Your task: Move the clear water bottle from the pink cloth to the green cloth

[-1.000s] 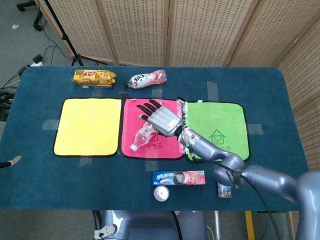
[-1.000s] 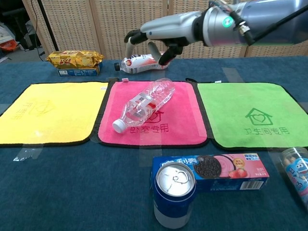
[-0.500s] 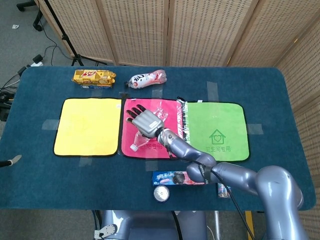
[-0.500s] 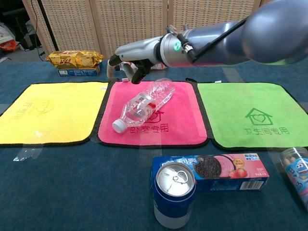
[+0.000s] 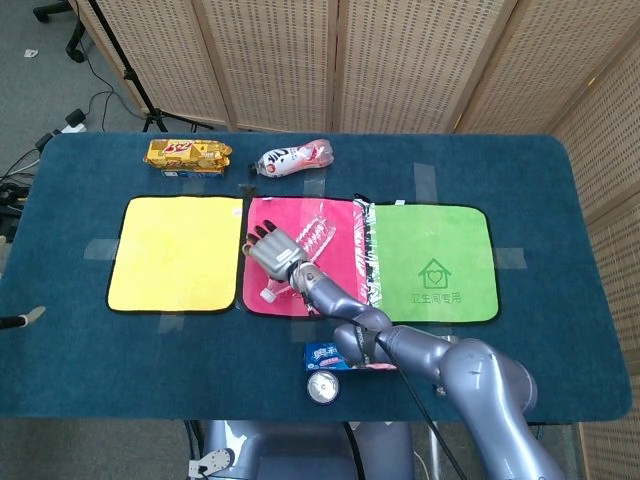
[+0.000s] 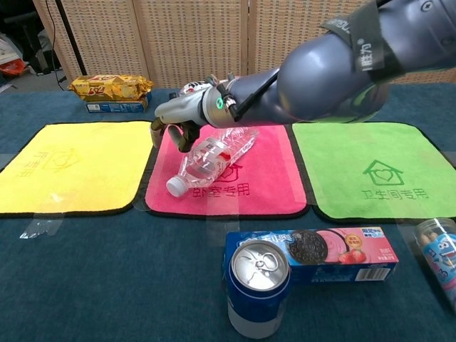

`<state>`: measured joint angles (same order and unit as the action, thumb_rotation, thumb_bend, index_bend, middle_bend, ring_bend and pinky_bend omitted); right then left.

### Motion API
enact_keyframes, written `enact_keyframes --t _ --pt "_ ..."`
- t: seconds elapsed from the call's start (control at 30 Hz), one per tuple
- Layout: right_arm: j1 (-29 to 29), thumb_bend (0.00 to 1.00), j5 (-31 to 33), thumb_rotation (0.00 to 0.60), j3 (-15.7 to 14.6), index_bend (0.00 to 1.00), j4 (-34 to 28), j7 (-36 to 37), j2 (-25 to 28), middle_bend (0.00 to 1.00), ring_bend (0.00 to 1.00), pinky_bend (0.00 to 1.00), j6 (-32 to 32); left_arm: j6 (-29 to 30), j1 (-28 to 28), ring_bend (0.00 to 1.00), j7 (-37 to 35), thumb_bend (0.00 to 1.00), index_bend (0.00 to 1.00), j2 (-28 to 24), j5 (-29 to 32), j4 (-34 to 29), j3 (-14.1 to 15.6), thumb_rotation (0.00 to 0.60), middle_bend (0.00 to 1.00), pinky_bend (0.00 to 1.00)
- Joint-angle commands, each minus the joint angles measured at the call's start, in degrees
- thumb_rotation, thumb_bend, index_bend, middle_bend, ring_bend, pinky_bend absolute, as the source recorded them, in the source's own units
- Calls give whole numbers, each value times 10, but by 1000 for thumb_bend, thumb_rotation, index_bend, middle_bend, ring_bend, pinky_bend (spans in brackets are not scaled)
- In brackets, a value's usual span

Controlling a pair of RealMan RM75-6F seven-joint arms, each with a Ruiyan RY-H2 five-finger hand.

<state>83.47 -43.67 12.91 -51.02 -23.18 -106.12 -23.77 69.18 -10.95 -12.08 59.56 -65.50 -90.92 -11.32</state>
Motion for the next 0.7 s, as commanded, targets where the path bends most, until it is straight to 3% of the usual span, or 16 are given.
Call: enact_keyframes --t 0.03,0.27,0.7 --pt "11 1000 20 600 -18 291 10 -13 -5 203 21 38 10 -2 -1 0 -2 0 0 0 2 1 -1 600 0 0" --pt "22 1000 66 600 -59 383 -45 -39 34 302 133 149 1 -1 -2 0 1 0 0 0 0 -1 0 600 0 0" --pt "35 1000 155 600 -153 397 -155 -99 114 319 161 179 -49 9 1 0 5 0 0 -1 -13 -11 5 600 0 0"
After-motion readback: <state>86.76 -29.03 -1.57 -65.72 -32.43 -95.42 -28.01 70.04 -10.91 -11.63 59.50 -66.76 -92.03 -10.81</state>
